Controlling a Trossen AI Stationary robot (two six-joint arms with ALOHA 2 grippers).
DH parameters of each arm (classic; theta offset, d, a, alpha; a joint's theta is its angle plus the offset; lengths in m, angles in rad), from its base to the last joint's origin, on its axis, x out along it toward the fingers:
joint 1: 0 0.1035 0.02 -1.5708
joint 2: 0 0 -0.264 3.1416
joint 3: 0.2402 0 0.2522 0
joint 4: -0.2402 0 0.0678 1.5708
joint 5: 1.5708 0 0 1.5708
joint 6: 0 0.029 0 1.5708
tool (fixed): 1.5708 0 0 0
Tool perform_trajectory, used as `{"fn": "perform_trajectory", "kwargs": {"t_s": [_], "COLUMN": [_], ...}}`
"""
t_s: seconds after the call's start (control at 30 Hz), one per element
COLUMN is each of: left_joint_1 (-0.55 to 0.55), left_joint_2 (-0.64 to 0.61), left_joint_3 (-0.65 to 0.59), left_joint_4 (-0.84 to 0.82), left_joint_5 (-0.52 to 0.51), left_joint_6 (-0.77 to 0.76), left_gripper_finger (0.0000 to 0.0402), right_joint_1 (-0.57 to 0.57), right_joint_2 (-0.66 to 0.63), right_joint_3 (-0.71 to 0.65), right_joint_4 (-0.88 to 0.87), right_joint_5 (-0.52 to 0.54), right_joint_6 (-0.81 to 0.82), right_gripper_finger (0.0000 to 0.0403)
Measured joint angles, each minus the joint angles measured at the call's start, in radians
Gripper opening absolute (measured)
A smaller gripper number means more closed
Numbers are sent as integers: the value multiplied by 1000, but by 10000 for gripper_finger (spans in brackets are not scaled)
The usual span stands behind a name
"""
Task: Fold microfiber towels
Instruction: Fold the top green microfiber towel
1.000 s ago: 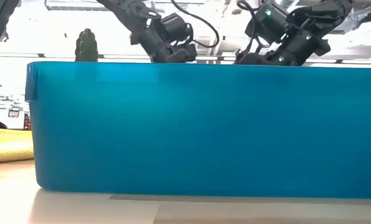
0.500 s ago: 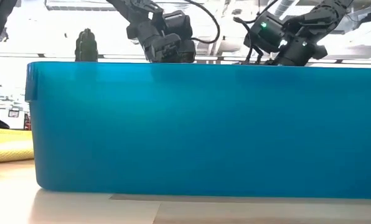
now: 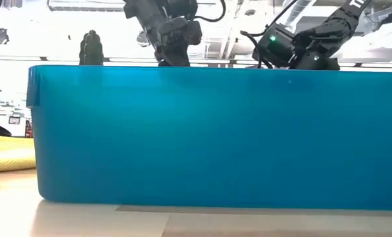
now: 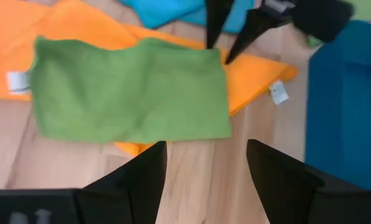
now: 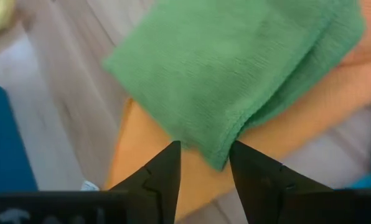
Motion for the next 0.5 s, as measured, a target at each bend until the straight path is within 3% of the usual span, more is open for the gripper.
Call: {"fn": "perform_trajectory", "kwargs": {"t_s": [0.13, 0.3, 0.5], "left_joint_1": [-2, -2, -19], "left_joint_2": [-17, -17, -17], "left_joint_3": [0, 0, 0], "left_joint_4": [-15, -53, -62], "left_joint_5": [-9, -12, -31], "left_joint_6": [-13, -33, -36], "left_gripper_finger": [214, 214, 214], "right_joint_1": [2, 3, 6], "right_joint_2": [-9, -25, -26], "right_joint_3": [0, 2, 32], "right_joint_4": [12, 18, 13], "right_joint_5": [-5, -13, -28], "right_joint_6": [1, 1, 9], "right_gripper_finger": [118, 19, 13]}}
